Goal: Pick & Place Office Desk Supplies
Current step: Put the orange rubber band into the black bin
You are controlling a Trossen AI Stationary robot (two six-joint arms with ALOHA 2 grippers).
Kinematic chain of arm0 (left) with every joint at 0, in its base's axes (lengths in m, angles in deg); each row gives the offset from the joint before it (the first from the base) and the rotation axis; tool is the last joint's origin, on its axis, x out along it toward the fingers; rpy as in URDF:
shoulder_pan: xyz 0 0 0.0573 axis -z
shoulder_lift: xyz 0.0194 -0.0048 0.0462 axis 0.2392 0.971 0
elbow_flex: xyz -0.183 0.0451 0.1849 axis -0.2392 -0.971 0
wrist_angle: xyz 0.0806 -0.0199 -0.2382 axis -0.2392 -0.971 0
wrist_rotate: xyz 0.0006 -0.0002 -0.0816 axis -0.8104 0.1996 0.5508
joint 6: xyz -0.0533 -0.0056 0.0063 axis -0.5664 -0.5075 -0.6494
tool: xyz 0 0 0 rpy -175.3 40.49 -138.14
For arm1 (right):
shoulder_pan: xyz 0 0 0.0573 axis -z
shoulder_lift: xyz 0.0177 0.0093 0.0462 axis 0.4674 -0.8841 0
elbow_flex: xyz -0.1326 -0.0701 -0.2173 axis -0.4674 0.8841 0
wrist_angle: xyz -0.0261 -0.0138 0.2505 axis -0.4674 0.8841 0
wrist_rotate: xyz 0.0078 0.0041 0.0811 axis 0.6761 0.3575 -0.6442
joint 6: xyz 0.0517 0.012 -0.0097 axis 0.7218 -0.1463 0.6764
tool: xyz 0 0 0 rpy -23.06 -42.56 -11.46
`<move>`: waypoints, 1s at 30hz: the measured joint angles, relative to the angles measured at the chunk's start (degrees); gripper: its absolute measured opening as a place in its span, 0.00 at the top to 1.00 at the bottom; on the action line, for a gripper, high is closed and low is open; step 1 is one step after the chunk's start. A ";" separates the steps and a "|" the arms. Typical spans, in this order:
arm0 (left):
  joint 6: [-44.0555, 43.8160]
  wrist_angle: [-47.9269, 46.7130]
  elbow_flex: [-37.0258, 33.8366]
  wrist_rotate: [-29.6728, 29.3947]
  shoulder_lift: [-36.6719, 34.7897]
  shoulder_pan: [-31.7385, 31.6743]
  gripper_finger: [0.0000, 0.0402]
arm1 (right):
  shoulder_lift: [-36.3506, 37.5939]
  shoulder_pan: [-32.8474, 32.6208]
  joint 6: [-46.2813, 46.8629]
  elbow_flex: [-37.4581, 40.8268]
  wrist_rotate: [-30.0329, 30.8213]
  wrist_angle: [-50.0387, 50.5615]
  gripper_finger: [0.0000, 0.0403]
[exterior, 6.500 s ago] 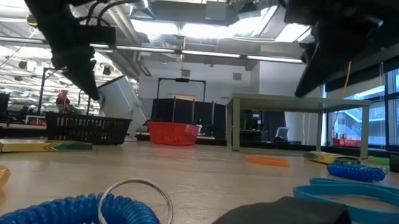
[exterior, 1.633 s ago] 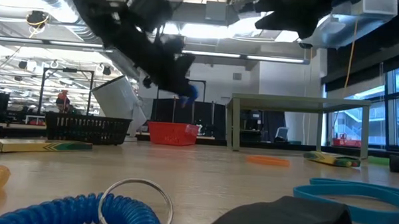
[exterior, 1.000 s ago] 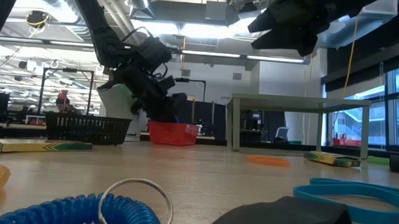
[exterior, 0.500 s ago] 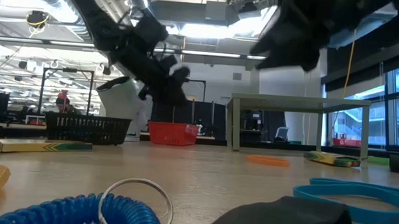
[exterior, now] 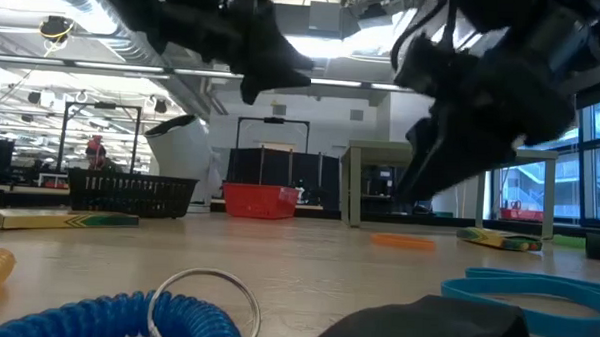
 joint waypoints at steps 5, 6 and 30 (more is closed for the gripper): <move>0.09 -0.10 0.00 -1.48 -0.02 4.81 0.64 | -3.85 1.46 -0.71 0.00 -4.29 0.18 0.39; 0.11 -0.11 0.00 -1.50 -0.02 5.57 0.64 | -4.64 1.63 -0.71 0.00 -4.43 0.41 0.40; 0.15 0.14 0.02 -1.26 -0.02 8.98 0.65 | -5.82 1.79 0.86 -0.09 -4.46 0.75 0.98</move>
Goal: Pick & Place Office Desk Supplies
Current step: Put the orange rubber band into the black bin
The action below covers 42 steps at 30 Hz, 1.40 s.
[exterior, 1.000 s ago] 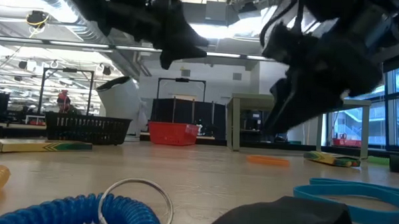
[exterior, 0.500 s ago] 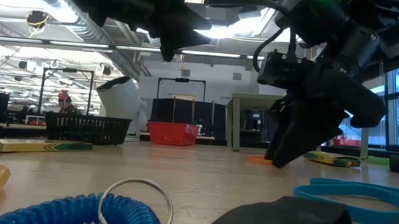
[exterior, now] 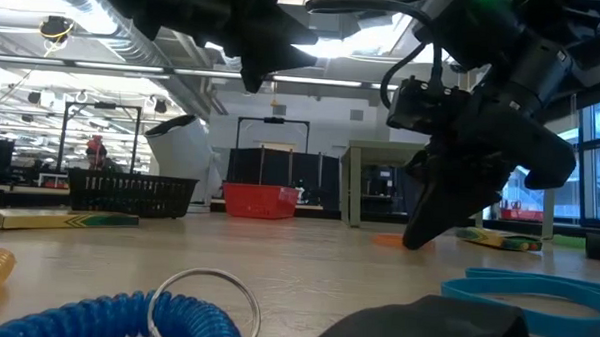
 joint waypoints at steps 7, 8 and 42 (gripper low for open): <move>6.50 -5.91 -0.02 4.08 0.00 0.03 0.65 | 5.00 0.10 -0.04 -1.50 -0.12 0.50 0.99; 8.17 -7.43 -0.02 4.53 0.00 0.21 0.65 | 5.65 0.10 -0.04 -2.13 -0.14 0.19 0.99; 32.77 -3.11 -0.02 -6.10 0.02 16.53 0.88 | 8.23 0.23 -5.02 -21.49 -4.83 -0.13 0.99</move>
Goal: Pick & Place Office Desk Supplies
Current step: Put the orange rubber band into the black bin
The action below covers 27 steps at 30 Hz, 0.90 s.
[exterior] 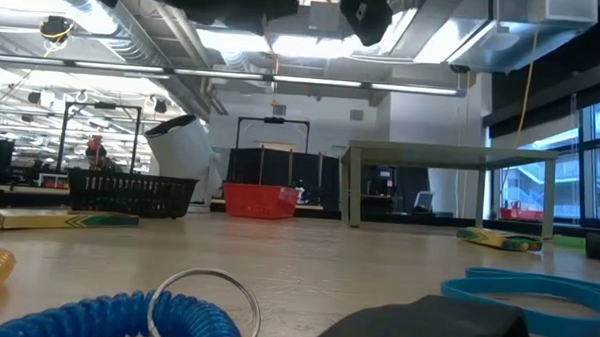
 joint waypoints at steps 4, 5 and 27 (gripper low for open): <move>-4.71 0.09 0.00 0.22 0.02 0.35 0.98 | 0.00 -0.02 0.24 0.00 -0.68 0.00 0.96; -5.77 0.08 0.00 -0.03 0.02 0.35 0.99 | 0.00 -0.02 0.35 0.00 -0.73 0.00 0.95; -24.72 -45.46 0.02 -23.70 -8.62 -13.12 0.99 | 6.43 0.75 6.53 -0.09 1.00 24.45 0.46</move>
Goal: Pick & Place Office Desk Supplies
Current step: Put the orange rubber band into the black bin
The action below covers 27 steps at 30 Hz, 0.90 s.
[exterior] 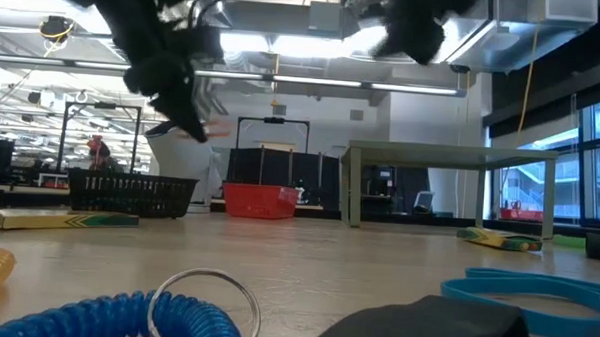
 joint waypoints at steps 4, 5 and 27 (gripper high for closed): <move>-0.60 -6.38 0.00 0.21 -0.96 -4.96 1.00 | 0.00 -0.20 5.55 0.47 4.71 10.68 0.49; -0.60 -7.69 0.00 0.32 -1.02 -6.20 1.00 | 0.00 -0.20 7.37 0.85 5.42 12.75 0.50; -4.19 -10.03 -6.47 9.65 -1.13 -16.48 0.99 | -0.02 -0.20 34.91 16.13 -0.27 24.86 0.44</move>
